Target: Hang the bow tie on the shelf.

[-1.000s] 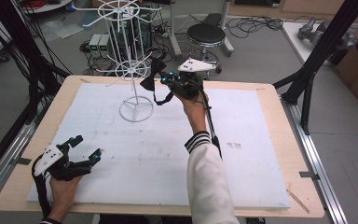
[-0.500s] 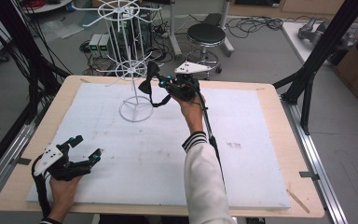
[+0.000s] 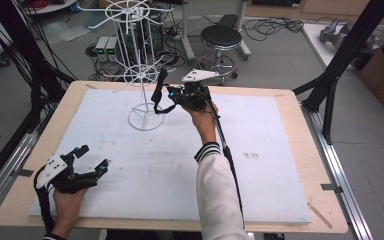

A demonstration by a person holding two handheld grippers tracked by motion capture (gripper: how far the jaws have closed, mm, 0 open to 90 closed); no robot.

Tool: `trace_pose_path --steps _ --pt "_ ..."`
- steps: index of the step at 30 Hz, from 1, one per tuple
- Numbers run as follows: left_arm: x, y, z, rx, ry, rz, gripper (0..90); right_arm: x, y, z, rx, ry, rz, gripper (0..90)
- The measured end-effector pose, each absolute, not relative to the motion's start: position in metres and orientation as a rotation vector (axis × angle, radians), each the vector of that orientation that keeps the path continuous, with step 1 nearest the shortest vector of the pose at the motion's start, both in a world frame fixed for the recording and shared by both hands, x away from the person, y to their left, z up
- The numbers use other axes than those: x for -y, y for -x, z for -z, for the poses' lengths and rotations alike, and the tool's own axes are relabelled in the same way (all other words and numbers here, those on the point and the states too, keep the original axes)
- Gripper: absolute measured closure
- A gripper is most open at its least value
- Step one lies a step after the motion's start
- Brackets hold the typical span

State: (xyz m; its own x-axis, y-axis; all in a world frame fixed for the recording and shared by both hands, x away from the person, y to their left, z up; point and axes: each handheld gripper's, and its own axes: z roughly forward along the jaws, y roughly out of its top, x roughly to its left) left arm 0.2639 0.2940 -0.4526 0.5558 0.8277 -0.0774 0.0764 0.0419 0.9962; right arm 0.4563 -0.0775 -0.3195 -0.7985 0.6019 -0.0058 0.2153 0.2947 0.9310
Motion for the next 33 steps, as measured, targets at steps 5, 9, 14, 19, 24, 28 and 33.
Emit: trace_pose_path --steps 5,9,14,19,24,28,33 --pt "-0.294 -0.264 0.453 -0.831 -1.43 -0.691 8.0 0.073 -0.456 0.323 -2.244 -0.726 -1.478 79.7" --pt "-0.294 -0.264 0.453 -0.831 -1.431 -0.691 8.1 0.07 -0.455 0.324 -2.246 -0.734 -1.453 67.6" --pt "-0.294 -0.264 0.453 -0.836 -1.428 -0.69 8.0 0.067 -0.447 0.319 -2.223 -0.801 -1.43 42.5" --pt "-0.294 -0.264 0.453 -0.835 -1.433 -0.692 8.1 0.072 -0.435 0.309 -2.259 -0.843 -1.441 24.4" --pt "-0.293 -0.264 0.453 -0.831 -1.435 -0.698 8.1 0.09 -0.419 0.297 -2.241 -0.899 -1.419 14.3" --pt "-0.293 -0.264 0.453 -0.832 -1.438 -0.695 8.1 0.119 -0.397 0.301 -2.122 -0.907 -1.509 18.1" --pt "-0.292 -0.264 0.452 -0.827 -1.442 -0.702 8.1 0.166 -0.363 0.319 -2.019 -0.95 -1.619 13.7"
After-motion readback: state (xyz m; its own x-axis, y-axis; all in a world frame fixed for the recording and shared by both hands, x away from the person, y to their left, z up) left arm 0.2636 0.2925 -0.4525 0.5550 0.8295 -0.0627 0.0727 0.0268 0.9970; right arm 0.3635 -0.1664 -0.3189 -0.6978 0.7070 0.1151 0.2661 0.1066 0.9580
